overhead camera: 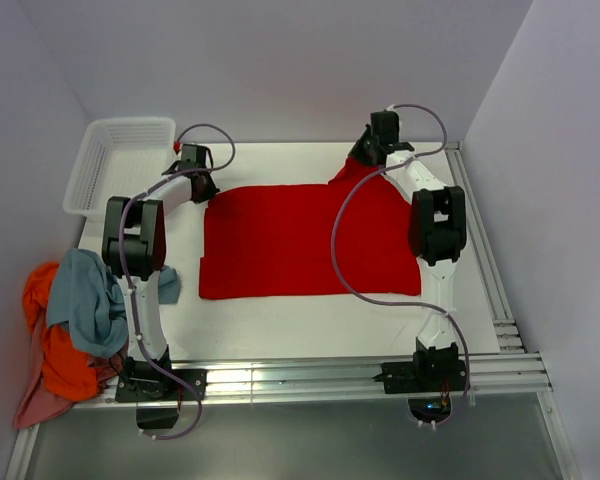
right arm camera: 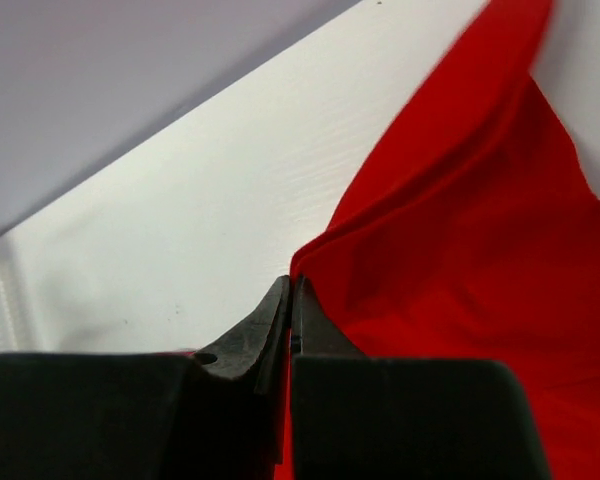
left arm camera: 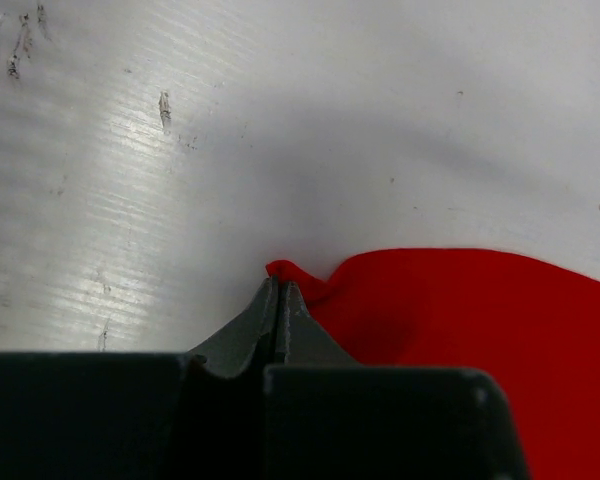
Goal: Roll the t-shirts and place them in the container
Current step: Fold the tshirt
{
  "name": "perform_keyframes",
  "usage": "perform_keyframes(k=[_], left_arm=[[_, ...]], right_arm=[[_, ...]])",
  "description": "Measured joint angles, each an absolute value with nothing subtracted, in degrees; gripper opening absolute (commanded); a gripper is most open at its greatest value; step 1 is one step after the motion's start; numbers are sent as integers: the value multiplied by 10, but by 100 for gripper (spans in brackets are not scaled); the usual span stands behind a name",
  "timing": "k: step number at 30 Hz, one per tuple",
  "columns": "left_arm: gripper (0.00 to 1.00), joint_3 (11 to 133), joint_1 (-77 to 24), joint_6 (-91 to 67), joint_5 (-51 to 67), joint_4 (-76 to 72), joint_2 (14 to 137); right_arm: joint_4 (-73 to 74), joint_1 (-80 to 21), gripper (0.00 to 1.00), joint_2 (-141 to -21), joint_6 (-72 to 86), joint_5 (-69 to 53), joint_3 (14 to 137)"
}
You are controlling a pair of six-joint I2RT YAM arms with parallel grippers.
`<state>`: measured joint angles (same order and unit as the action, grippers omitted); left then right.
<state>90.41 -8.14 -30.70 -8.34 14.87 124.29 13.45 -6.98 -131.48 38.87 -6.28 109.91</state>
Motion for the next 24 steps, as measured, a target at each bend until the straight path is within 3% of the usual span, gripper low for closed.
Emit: perform_keyframes(k=[12,15,16,19,24], left_arm=[[0,889,-81,-308,-83,148,1225],[0,884,-81,-308,-83,148,1225],[0,883,-81,-308,-83,149,1225],[0,883,-81,-309,-82,148,1225],[0,882,-81,-308,-82,146,1225]], right_arm=[[162,-159,0,-1301,350,37,1097],[161,-177,12,-1300,349,50,1085],[164,-180,24,-1300,347,51,1082],[172,-184,39,-1300,343,51,1082],[159,-170,40,-1293,348,27,1055]])
